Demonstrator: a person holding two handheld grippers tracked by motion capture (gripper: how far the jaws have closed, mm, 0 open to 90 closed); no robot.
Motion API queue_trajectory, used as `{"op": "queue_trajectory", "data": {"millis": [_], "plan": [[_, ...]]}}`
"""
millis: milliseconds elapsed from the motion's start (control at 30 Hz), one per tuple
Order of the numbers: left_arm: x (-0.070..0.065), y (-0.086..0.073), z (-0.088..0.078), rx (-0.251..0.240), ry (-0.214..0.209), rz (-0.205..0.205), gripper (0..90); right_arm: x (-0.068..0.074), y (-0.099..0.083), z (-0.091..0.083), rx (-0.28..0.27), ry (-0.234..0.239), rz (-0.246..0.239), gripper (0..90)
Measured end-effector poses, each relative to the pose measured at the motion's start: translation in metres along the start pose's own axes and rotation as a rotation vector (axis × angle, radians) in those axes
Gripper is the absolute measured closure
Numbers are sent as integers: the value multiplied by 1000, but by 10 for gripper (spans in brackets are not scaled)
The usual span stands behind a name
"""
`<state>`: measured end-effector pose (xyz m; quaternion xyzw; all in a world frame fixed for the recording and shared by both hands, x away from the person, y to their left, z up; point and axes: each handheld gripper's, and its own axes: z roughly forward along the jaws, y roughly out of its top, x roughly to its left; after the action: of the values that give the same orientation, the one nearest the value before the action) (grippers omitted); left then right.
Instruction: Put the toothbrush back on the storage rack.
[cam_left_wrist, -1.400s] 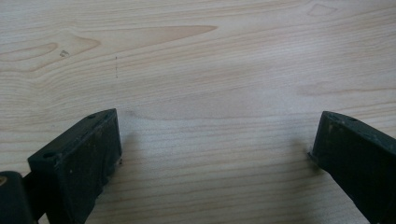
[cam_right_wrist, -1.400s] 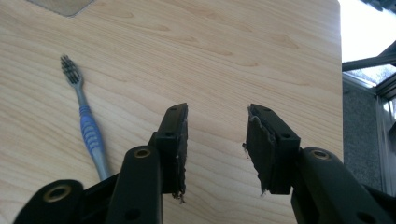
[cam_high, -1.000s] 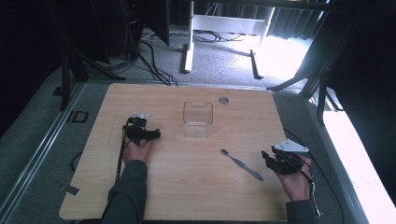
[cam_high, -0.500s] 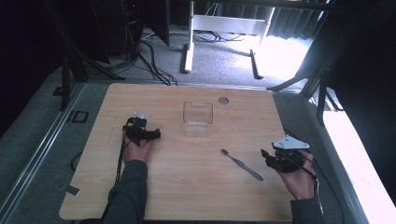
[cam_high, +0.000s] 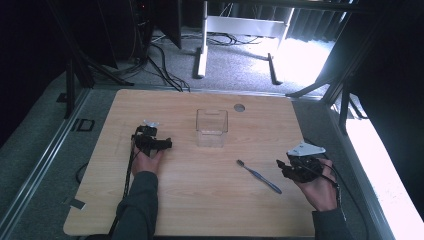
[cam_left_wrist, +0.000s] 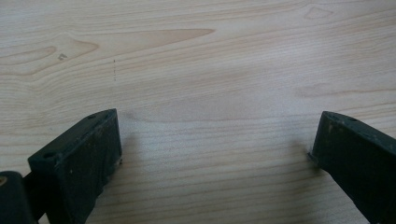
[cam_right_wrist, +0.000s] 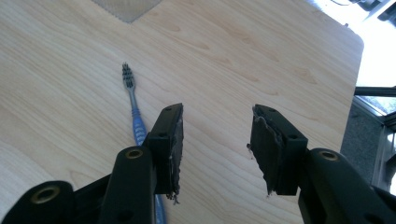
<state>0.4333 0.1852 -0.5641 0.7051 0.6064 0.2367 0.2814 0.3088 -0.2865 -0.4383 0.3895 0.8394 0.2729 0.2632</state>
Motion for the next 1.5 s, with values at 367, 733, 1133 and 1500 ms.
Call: {"op": "queue_trajectory", "data": {"millis": [367,733,1133,1500], "plan": [[0,0,0,0,0,0,14,4,6,4,29,34,-41,626],[0,0,0,0,1,0,15,10,12,11,56,45,-70,634],[0,0,0,0,1,-1,14,17,21,16,77,75,-123,599],[0,0,0,0,0,0,14,23,30,21,102,103,-153,585]]}}
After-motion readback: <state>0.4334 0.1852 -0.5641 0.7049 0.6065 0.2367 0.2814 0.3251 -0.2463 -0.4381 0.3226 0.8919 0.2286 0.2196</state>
